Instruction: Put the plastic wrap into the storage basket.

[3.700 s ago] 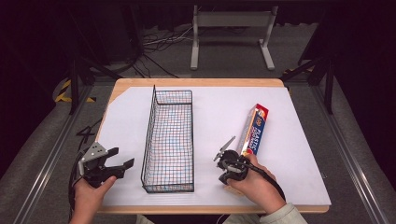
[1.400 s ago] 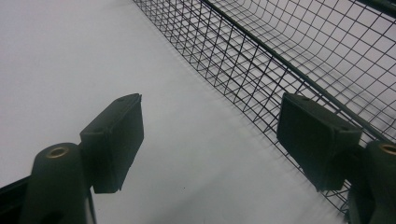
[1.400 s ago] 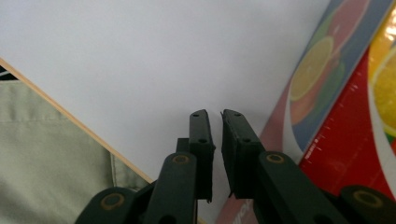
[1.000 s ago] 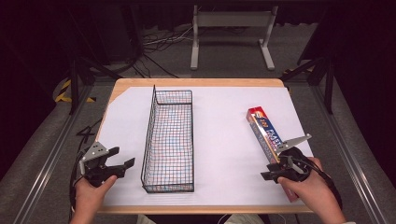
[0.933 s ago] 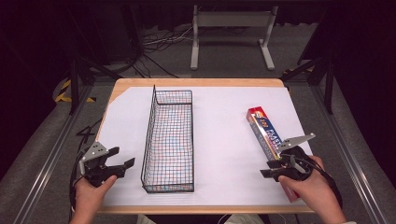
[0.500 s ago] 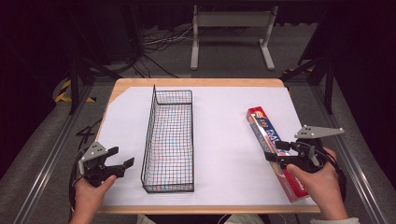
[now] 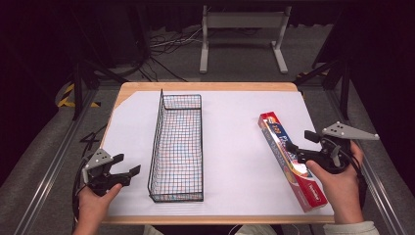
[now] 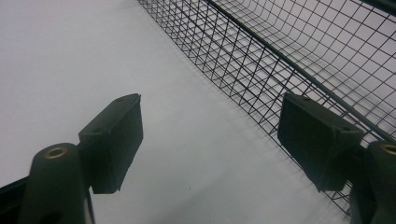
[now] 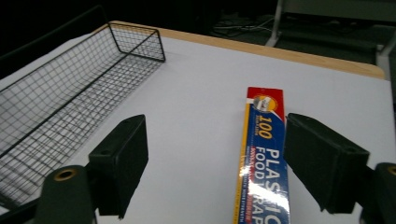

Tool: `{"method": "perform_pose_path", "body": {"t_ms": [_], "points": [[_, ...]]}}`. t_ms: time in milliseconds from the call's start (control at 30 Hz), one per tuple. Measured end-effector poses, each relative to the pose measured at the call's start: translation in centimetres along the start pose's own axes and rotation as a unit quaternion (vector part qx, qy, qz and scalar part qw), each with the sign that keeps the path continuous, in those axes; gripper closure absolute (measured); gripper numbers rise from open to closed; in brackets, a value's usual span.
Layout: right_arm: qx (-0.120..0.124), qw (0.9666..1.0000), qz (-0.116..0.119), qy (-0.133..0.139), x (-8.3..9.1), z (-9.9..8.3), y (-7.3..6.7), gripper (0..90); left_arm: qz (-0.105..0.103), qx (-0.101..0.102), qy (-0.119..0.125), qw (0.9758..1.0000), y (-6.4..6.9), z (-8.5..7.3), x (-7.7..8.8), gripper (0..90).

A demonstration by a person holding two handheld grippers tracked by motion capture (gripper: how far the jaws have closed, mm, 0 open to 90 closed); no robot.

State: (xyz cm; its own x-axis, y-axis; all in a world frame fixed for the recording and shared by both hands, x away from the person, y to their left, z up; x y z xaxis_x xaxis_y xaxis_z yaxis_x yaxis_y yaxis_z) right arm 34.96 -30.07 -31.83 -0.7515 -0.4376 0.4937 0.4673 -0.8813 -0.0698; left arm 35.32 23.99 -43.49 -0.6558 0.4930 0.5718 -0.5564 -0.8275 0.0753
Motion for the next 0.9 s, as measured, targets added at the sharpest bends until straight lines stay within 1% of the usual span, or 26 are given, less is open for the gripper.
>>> {"method": "perform_pose_path", "body": {"t_ms": [33, 100, 133, 167, 200, 233, 300, 333, 400, 500, 567, 600, 633, 667, 700, 733, 767, 800, 833, 867, 900], "points": [[0.001, 1.0, -0.008, 0.001, -0.2, 0.1, 0.2, 23.8, 0.0, 0.0, -0.001, 1.0, 0.0, 0.0, 0.0, 23.1], [0.013, 0.9996, -0.018, 0.015, -0.5, 0.3, 0.5, 25.9, -0.001, 0.001, -0.001, 1.0, 0.0, 0.0, 0.0, 23.1], [0.025, 0.9985, -0.022, 0.045, -1.0, 0.4, 0.8, 28.3, -0.001, 0.001, -0.001, 1.0, 0.0, 0.0, 0.0, 23.1], [0.025, 0.9985, -0.022, 0.045, -1.0, 0.4, 0.8, 28.3, -0.001, 0.001, -0.001, 1.0, 0.0, 0.0, 0.0, 23.1], [0.025, 0.9976, -0.024, 0.059, -1.2, 0.5, 1.0, 29.3, -0.001, 0.001, -0.001, 1.0, 0.0, 0.0, 0.0, 23.1], [0.021, 0.9974, -0.028, 0.063, -1.4, 0.6, 1.2, 29.4, -0.001, 0.001, -0.001, 1.0, 0.0, 0.0, 0.0, 23.1], [0.013, 0.9986, -0.024, 0.044, -1.9, 0.7, 1.5, 27.7, -0.001, 0.002, -0.001, 1.0, 0.0, 0.0, 0.0, 23.1], [0.012, 0.9988, -0.026, 0.04, -2.2, 0.8, 1.7, 26.7, 0.0, 0.002, -0.001, 1.0, -0.1, 0.0, 0.0, 23.1], [0.012, 0.9985, -0.043, 0.033, -2.6, 0.8, 1.9, 21.3, 0.0, 0.003, -0.001, 1.0, -0.1, 0.0, 0.0, 23.1], [0.015, 0.998, -0.056, 0.026, -3.2, 0.8, 2.3, 20.6, 0.0, 0.002, -0.001, 1.0, -0.1, -0.1, 0.0, 23.1], [0.015, 0.9982, -0.057, 0.008, -3.8, 0.4, 2.5, 18.9, -0.001, 0.003, 0.001, 1.0, -0.1, -0.1, 0.0, 22.8], [0.017, 0.9979, -0.063, 0.001, -4.0, 0.3, 2.7, 18.8, 0.0, 0.004, 0.002, 1.0, -0.1, 0.0, 0.0, 22.7], [0.017, 0.9976, -0.067, -0.011, -4.3, 0.0, 2.8, 20.1, 0.0, 0.005, 0.003, 1.0, -0.1, 0.0, 0.0, 22.5], [-0.008, 0.9971, -0.063, -0.043, -4.6, -0.5, 2.8, 25.0, 0.0, 0.005, 0.004, 1.0, -0.1, 0.0, 0.0, 22.4], [-0.032, 0.9927, -0.074, -0.09, -4.9, -1.1, 2.9, 25.1, 0.001, 0.004, 0.003, 1.0, -0.2, 0.0, 0.0, 22.4], [-0.034, 0.9871, -0.101, -0.12, -5.1, -1.6, 3.1, 27.8, 0.001, 0.004, 0.002, 1.0, -0.2, -0.1, 0.0, 22.4], [-0.034, 0.9871, -0.101, -0.12, -5.1, -1.6, 3.1, 27.8, 0.001, 0.004, 0.002, 1.0, -0.2, -0.1, 0.0, 22.3], [-0.02, 0.9854, -0.111, -0.128, -5.3, -1.9, 3.3, 30.8, 0.001, 0.005, 0.003, 1.0, -0.2, -0.1, 0.0, 22.3], [-0.013, 0.986, -0.105, -0.129, -5.7, -2.2, 3.4, 30.5, 0.001, 0.005, 0.002, 1.0, -0.2, -0.1, 0.0, 22.3], [-0.025, 0.9851, -0.092, -0.143, -6.4, -2.9, 3.6, 31.0, 0.001, 0.004, 0.002, 1.0, -0.2, -0.1, 0.0, 22.3], [-0.025, 0.9851, -0.092, -0.143, -6.4, -2.9, 3.6, 31.0, 0.001, 0.004, 0.001, 1.0, -0.2, -0.1, 0.0, 22.3]]}}
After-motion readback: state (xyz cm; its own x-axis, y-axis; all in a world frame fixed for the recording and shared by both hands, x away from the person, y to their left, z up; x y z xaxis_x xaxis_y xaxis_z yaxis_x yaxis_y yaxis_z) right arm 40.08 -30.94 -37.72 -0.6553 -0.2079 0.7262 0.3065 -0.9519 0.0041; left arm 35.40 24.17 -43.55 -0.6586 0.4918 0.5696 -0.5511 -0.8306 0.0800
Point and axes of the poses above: each handheld gripper's, and its own axes: x roughly backward along the jaws, z roughly out of its top, y roughly to its right, the point moved 4 cm from there along -x, roughly forward along the jaws, and after that the axes turned 2 degrees about z, right-handed, at the moved point
